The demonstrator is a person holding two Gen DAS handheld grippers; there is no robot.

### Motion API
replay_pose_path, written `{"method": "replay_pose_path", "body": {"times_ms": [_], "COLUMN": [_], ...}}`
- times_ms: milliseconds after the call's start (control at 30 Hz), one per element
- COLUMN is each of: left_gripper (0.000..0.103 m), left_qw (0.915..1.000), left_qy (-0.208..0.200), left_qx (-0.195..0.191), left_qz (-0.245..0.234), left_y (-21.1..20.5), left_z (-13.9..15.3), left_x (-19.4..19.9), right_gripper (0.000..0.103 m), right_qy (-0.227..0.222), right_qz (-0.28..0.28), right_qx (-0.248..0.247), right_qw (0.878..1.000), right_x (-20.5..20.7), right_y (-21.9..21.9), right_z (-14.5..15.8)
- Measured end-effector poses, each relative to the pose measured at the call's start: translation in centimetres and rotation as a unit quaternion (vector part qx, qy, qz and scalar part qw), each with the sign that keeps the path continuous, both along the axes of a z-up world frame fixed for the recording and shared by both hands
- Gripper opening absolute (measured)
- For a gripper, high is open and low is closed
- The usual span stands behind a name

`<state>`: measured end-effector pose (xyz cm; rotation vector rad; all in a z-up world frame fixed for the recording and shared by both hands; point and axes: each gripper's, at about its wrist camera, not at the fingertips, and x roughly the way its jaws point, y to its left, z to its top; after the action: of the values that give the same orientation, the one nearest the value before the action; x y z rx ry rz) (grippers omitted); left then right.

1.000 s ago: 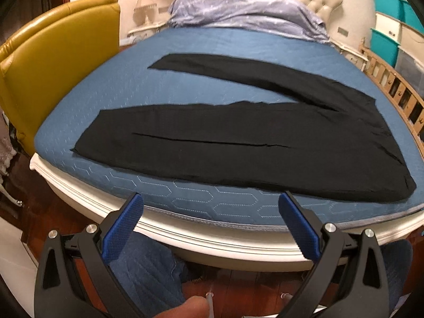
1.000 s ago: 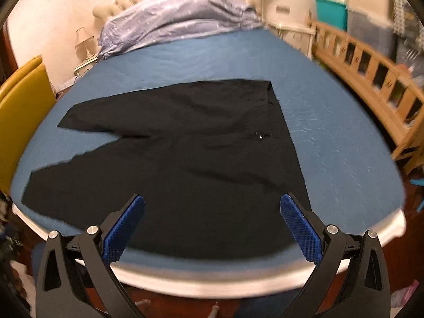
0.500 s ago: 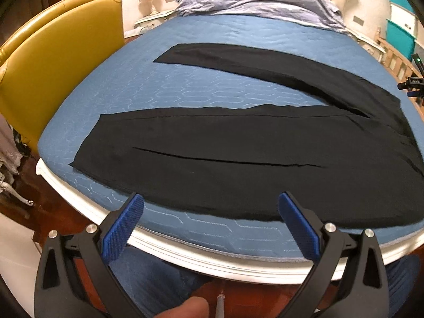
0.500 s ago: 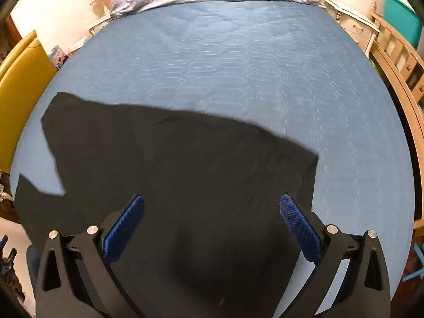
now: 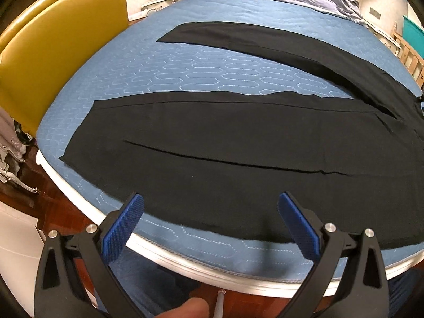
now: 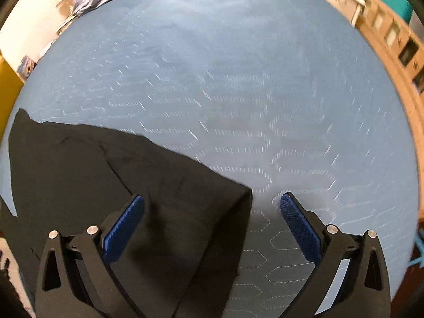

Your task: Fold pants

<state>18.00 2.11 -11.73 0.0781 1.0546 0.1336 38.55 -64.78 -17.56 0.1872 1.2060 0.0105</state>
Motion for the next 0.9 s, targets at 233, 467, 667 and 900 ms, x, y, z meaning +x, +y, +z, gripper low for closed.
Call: {"method": "replay_pose_path", "body": {"times_ms": [233,467,667,900], "left_gripper": [0.102,0.102,0.102,0.102], "left_qw": [0.9999,0.9997,0.9989,0.9964], "left_qy": [0.002,-0.003,-0.027,-0.037], "left_qx": [-0.009,-0.02,-0.037,-0.076], "left_qz": [0.012,0.012,0.01,0.002], "left_y": [0.5,0.5,0.5,1.3], "left_z": [0.1,0.6,2.0,2.7], "left_x": [0.4,0.2,-0.7,-1.5], "right_gripper": [0.02,0.013,0.012,0.012], "right_qy": [-0.018,-0.067,-0.194,-0.292], "right_qz": [0.031,0.077,0.151,0.27], "right_qx": [0.004,-0.047,-0.245,-0.371], "right_qw": [0.999,0.994,0.938,0.839], "right_x": [-0.7,-2.7,-11.9,-30.0], "right_y": [1.8,4.6,12.9,24.9], "right_z": [1.5,5.7,11.6,9.8]}}
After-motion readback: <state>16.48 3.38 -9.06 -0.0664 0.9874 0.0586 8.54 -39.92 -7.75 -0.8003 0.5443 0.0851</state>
